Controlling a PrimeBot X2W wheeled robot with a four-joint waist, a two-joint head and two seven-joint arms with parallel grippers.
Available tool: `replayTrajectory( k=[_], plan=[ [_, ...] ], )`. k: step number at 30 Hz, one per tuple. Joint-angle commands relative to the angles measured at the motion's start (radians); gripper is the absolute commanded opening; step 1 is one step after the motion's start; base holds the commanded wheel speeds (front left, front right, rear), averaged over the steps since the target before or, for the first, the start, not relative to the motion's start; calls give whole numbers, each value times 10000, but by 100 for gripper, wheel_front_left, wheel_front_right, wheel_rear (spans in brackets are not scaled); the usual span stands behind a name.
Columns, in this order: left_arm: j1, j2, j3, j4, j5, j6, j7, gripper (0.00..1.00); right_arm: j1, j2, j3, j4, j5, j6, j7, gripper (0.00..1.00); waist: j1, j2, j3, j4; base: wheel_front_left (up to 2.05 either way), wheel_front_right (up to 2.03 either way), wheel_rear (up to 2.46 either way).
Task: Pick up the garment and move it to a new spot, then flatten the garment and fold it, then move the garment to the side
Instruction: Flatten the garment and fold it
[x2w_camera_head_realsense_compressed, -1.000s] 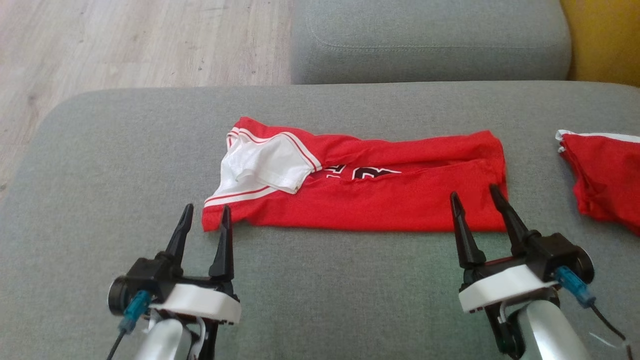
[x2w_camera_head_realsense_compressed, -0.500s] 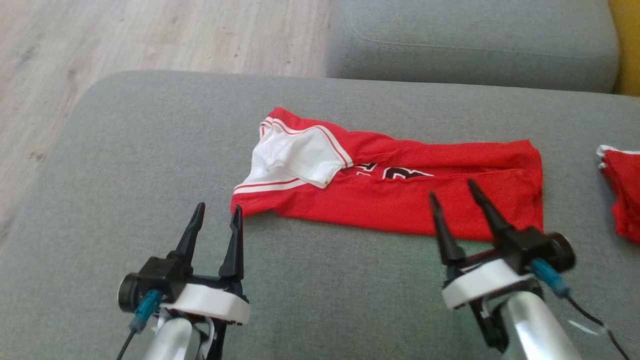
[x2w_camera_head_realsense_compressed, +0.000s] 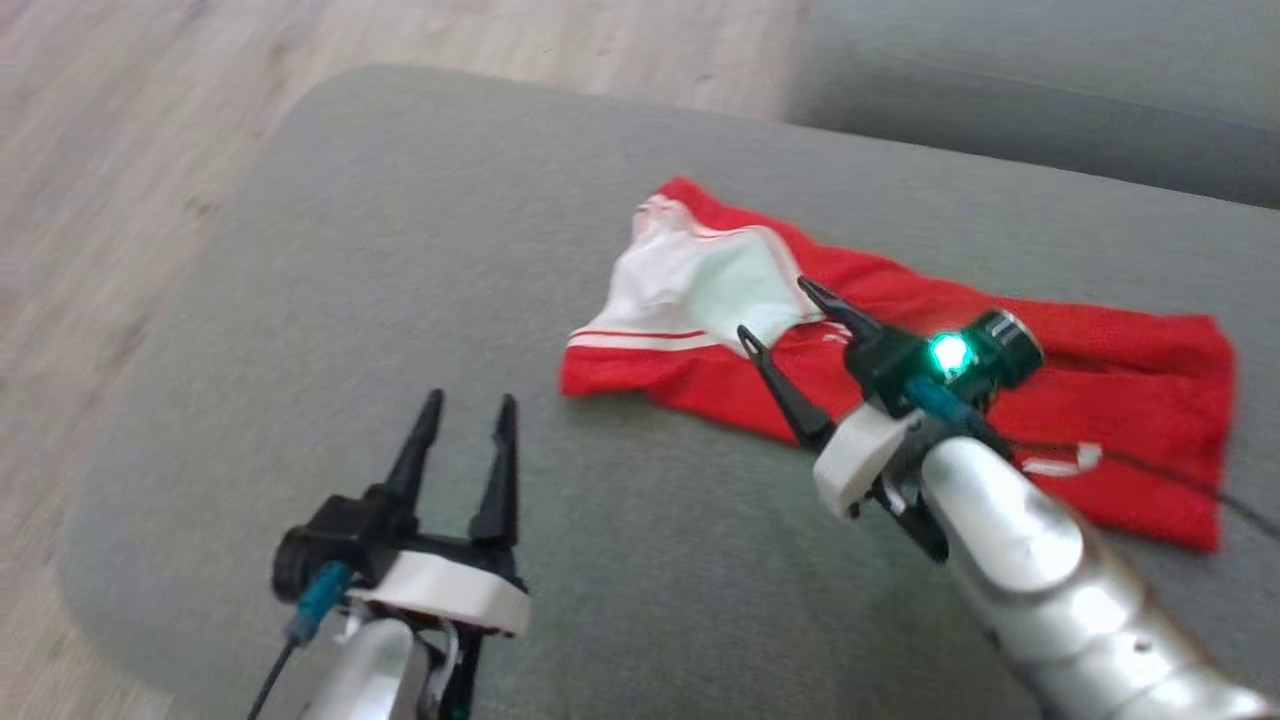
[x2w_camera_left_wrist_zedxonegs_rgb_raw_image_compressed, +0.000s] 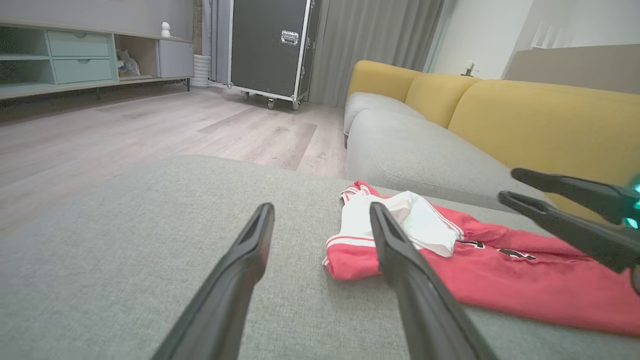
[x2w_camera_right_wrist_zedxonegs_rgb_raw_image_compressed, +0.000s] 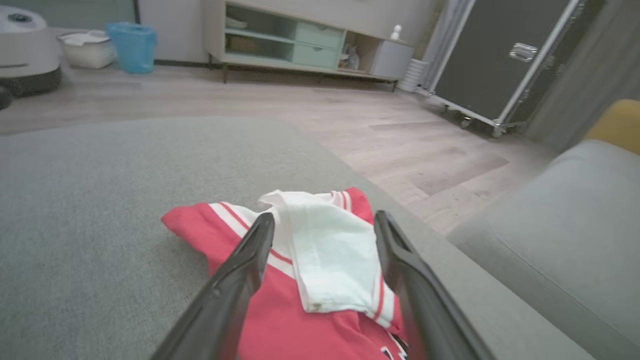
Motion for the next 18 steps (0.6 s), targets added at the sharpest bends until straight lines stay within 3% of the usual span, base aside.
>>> replayTrajectory(
  k=[1, 9, 18],
  plan=[
    [-534, 16, 14, -271, -194, 106, -53, 100, -652, -82, 581, 283, 195, 35, -3, 100, -1, 0, 338, 701, 0, 0, 0],
    [-886, 14, -754, -551, -915, 469, -53, 100, -2442, -274, 2470, 2490, 736, 35, -48, 100, -1, 0, 870, 1438, 0, 0, 0],
    [-1167, 13, -979, -1159, -1431, 877, -53, 100, -3704, -247, 3305, 3750, 745, 35, -129, 100, -1, 0, 1555, 1735, 0, 0, 0]
  ],
)
